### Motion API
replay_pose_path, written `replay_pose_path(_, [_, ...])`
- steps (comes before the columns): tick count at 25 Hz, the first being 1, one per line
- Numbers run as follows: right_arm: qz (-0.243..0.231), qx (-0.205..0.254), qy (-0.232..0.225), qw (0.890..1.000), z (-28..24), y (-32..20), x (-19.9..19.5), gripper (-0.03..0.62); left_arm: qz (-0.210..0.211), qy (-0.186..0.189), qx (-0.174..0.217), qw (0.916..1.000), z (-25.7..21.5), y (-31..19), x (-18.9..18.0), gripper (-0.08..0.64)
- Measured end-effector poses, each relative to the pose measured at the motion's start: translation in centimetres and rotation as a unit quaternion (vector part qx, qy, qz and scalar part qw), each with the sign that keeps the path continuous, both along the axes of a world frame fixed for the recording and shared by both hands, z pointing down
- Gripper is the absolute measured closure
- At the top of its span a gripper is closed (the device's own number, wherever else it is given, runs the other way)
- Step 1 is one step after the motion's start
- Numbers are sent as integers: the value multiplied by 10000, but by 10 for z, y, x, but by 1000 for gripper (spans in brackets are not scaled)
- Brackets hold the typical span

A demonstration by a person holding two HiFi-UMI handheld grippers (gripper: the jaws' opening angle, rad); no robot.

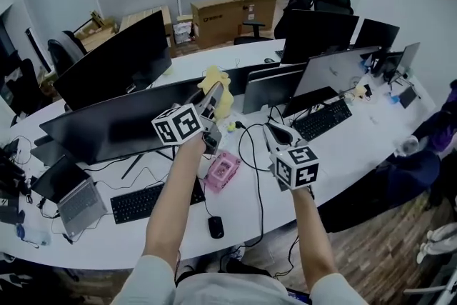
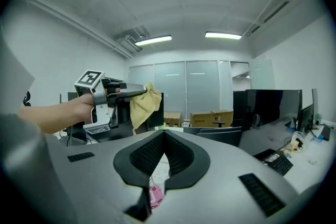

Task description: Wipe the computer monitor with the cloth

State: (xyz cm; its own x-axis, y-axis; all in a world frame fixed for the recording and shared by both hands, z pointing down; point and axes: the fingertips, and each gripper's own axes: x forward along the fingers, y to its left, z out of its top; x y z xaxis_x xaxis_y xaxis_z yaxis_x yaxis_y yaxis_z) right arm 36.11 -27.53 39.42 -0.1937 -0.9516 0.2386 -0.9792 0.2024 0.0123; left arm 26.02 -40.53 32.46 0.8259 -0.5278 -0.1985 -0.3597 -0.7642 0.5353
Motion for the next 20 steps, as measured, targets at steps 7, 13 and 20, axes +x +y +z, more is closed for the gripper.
replay_pose_path(7, [256,200,149,9994,-22,24,-23,569,-155,-452,691,9965,-26,24,-54,453])
replay_pose_path(13, [383,309,338,9982,-31,48,-68,569,-569,-1852,1612,9677,-13,53,-131,453])
replay_pose_path(20, [380,549,997,9928,-40,82,-142,569,-778,-2982,2235,9247,20,106,-225,453])
